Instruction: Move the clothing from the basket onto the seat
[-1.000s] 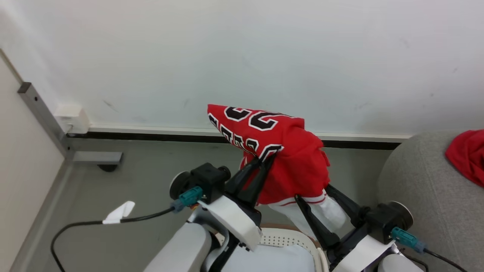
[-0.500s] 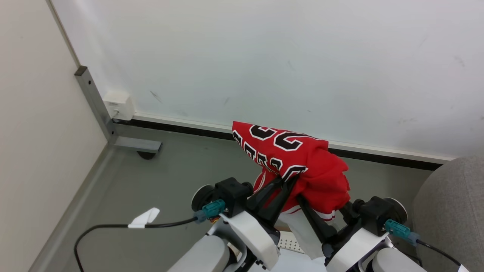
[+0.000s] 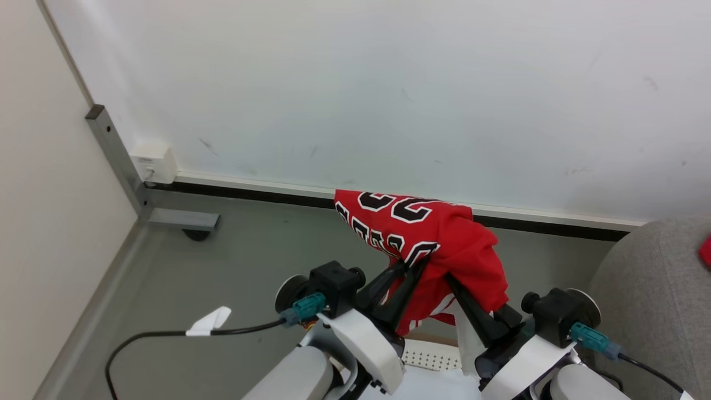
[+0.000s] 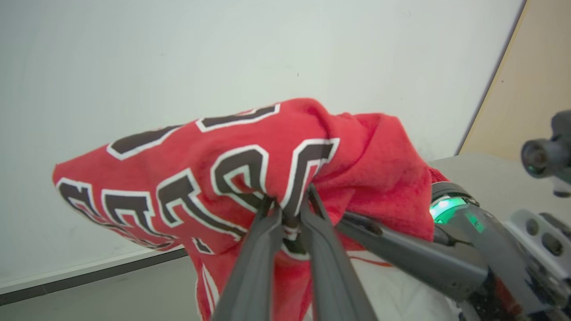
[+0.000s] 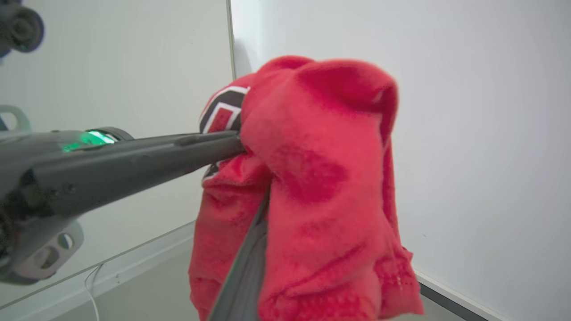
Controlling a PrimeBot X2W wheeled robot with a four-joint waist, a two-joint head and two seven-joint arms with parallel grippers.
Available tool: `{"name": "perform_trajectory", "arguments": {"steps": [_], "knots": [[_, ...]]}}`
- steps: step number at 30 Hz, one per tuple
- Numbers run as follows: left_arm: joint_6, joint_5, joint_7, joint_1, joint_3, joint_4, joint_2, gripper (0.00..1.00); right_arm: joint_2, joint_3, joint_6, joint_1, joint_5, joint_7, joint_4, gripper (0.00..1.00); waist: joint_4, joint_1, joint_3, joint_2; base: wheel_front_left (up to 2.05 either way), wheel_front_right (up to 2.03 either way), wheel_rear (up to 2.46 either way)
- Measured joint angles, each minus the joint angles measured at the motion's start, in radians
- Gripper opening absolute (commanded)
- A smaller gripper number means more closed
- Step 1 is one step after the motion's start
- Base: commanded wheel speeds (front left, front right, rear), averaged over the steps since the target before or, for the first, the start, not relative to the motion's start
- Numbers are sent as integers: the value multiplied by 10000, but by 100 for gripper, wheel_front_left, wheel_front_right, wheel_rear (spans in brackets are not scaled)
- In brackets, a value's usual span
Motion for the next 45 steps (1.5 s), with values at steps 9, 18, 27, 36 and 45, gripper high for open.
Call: {"name": "perform_trajectory", "arguments": {"steps": [9,18,27,36,45], "knots": [[163,-73,-79,4,65,56,92,100,-146,-518,0,103,-58,0,-167,0,-673,0,28,0,0,0,0],[313,-100,-178,-3,86,15,180,100,-493,-1760,0,308,-347,2,-485,0,-1932,0,153,1,0,0,0],[318,-92,-322,-53,12,-50,297,100,-848,-2943,0,543,-754,2,-991,0,-3632,0,355,0,0,0,0],[217,13,-426,-99,-236,12,372,100,-840,-4330,-2,994,-1053,0,-1522,0,-5461,0,558,1,0,0,0],[125,31,-514,-107,-468,228,224,100,-830,-4665,-2,1292,-1275,2,-1829,0,-6824,0,824,1,0,0,0]]}}
